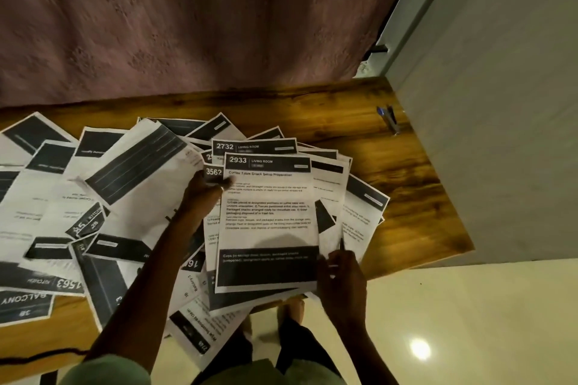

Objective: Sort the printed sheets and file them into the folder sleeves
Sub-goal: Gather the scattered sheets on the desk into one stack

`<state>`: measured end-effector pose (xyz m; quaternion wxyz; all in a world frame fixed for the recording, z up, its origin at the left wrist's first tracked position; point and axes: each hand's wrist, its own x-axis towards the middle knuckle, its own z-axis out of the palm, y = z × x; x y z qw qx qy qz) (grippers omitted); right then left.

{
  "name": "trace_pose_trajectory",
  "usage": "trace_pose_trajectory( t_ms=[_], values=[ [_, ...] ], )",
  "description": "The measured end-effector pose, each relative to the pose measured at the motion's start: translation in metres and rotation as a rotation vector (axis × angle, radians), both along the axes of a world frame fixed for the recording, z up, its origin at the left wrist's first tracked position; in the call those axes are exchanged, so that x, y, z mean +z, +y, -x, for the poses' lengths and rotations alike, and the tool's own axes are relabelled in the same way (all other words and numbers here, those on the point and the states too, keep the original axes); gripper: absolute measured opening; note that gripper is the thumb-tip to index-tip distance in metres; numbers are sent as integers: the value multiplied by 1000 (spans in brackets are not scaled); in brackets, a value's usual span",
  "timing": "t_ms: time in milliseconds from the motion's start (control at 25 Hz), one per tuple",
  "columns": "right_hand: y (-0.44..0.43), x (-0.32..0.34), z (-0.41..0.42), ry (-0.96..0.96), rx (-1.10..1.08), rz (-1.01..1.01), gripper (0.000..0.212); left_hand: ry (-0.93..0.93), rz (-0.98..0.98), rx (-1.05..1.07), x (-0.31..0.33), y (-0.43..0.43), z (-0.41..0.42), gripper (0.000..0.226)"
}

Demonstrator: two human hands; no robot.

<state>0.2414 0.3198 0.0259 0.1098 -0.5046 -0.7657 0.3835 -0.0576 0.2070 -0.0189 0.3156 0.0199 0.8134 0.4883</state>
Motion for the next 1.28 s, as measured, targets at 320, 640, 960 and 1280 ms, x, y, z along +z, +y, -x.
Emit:
trace_pose_trajectory(
  t_ms=[320, 640, 960, 1280],
  values=[
    [76, -17, 82, -120, -57, 88, 59, 181, 138, -164, 17, 36, -10, 60],
    [80, -22, 94, -184, -80, 103, 59, 362, 651, -90, 14, 22, -54, 81],
    [74, -23, 116, -23, -177, 363, 54, 250, 471, -265, 25, 53, -60, 91],
    [91, -11, 116, 190, -6, 621, 31, 216, 363, -125, 32, 41, -47, 52]
  ],
)
